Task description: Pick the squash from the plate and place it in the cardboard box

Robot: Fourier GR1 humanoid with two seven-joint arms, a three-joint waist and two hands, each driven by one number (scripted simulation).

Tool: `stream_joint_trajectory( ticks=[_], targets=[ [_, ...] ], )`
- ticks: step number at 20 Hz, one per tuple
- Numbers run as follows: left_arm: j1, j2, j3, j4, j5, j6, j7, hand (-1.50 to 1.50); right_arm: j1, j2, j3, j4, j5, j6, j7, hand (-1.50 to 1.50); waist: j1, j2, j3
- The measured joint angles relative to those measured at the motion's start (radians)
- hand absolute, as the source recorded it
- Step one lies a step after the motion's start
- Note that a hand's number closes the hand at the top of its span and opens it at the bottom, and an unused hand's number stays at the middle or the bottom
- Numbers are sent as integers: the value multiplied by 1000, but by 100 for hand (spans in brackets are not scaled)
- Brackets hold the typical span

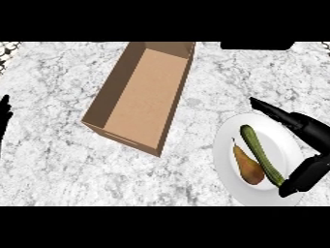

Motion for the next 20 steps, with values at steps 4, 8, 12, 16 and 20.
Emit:
stream_joint_trajectory(
  ticks=[4, 8, 12, 16, 20],
  targets=[
    [-23, -20, -21, 20, -10, -10, -17, 0, 11, -29, 6, 144, 35, 77, -210, -150, 10, 5, 3],
    [-43, -40, -39, 37, -26, -9, -23, 0, -38, -73, 23, 239, 158, -4, -343, -150, 22, 3, 3],
    [-67, -36, -41, 52, -30, -27, -21, 0, -105, -136, 90, 294, 331, -87, -417, -150, 33, 0, 1],
    [-80, -45, -43, 72, -35, -36, -27, 0, -192, -163, 172, 360, 479, -129, -455, -150, 37, -3, -1],
    [-85, -55, -41, 76, -44, -32, -19, 0, -265, -151, 266, 412, 629, -165, -467, -150, 31, -9, -3]
  ],
)
